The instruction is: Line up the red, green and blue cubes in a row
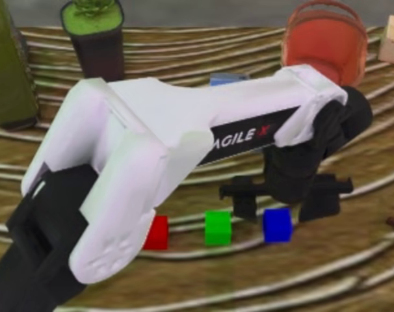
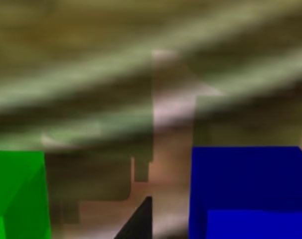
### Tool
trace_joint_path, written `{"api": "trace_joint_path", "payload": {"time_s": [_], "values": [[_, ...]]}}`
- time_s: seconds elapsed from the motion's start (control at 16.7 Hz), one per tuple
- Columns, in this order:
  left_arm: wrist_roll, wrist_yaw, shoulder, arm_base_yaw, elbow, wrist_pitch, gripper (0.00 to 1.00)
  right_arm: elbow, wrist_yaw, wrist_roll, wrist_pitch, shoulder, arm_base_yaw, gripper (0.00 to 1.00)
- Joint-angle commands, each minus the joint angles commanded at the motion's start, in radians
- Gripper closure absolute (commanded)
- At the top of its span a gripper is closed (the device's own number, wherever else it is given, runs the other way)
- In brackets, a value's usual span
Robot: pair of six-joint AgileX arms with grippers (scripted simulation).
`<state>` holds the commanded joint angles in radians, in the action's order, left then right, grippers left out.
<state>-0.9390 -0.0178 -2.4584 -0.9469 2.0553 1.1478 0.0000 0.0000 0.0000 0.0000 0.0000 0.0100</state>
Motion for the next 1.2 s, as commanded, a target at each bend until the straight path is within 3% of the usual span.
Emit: {"api": "trace_joint_path", "payload": {"time_s": [0.6, 1.2], "values": [[0.0, 0.0, 0.0, 0.002, 0.004, 0.004, 0.0, 0.0, 0.0, 0.0, 0.0, 0.0, 0.0, 0.0], [-0.005, 0.0, 0.021, 0.017, 0.239, 0.261, 0.0, 0.0, 0.0, 0.0, 0.0, 0.0, 0.0, 0.0]]}}
